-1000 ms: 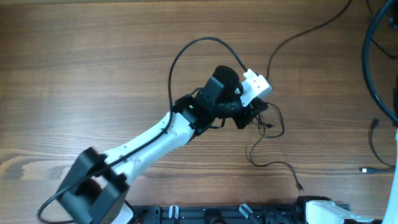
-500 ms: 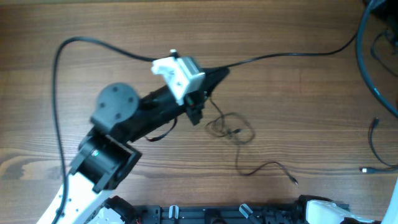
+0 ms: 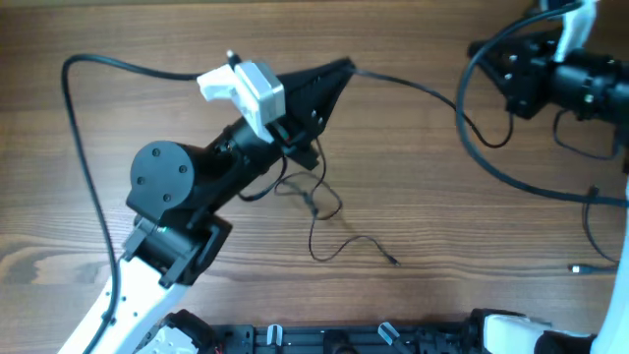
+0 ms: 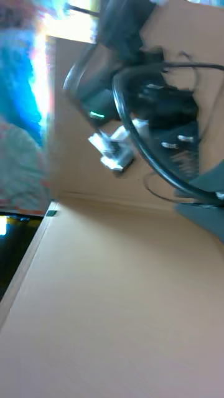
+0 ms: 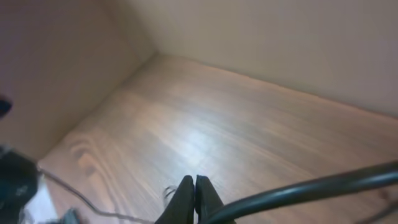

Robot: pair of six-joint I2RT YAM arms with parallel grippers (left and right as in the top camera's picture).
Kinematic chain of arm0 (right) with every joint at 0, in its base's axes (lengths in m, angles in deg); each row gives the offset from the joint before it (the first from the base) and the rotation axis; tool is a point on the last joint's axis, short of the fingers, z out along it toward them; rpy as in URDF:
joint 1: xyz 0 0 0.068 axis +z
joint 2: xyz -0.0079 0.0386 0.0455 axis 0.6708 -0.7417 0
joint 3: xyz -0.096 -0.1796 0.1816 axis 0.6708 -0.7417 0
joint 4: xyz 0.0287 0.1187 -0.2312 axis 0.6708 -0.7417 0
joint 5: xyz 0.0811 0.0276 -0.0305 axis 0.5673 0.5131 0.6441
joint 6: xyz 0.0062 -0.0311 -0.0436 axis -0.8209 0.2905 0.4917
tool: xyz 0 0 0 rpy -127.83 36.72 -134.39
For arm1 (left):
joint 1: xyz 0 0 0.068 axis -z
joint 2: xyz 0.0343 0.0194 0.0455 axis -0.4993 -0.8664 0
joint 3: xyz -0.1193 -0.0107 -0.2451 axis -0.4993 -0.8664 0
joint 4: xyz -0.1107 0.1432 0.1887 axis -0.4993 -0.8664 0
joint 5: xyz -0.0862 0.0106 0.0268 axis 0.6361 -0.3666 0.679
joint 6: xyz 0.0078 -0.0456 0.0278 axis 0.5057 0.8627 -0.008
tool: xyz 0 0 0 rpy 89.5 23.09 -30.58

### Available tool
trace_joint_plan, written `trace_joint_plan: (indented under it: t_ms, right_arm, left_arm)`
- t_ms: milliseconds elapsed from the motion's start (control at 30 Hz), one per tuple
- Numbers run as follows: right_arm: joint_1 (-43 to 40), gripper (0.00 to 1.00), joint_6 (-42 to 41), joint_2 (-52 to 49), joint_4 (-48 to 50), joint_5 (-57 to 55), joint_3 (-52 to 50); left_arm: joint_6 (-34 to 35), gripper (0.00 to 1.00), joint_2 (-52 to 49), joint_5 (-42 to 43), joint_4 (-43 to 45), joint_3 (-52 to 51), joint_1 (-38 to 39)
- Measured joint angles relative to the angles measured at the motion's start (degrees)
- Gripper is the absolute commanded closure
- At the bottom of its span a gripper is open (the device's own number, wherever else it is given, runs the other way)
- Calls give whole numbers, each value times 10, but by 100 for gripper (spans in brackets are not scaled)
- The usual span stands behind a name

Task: Untangle cables
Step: 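Lift the cables with the left gripper and bring the right gripper in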

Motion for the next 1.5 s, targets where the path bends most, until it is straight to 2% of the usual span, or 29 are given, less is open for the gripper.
trace_joint_plan:
  t_ms: [100,267,433,600,800,967,1100,1200,1500]
  right_arm:
    - [33,96,46,-19,-16,15,0]
    - [65,95,75,-40,-16,22,0]
    - [105,96,103,-60,-18,25,0]
    - [148,95,121,-79,-19,27,0]
    - [179,83,148,-88,-21,29,0]
    - [201,83,166,-88,-22,29,0]
    - [204,81,169,-88,-26,29,0]
    - [204,72,186,-88,-38,50,0]
    - [204,65,227,-88,-58,103,0]
  left_arm:
    - [60,96,-19,-22,38,0,0]
    - [122,96,-59,-128,-10,1,-5]
    - [165,96,-67,-119,115,-3,-7]
    - [176,96,-61,-101,129,-2,-7]
    - [179,96,-61,-94,143,-2,-7]
    - [179,96,-61,-92,161,-2,-7]
    - [174,96,-61,-92,156,-2,-8]
    - [172,96,-61,-91,156,-2,-12]
    - [171,96,-61,-90,160,-2,-21]
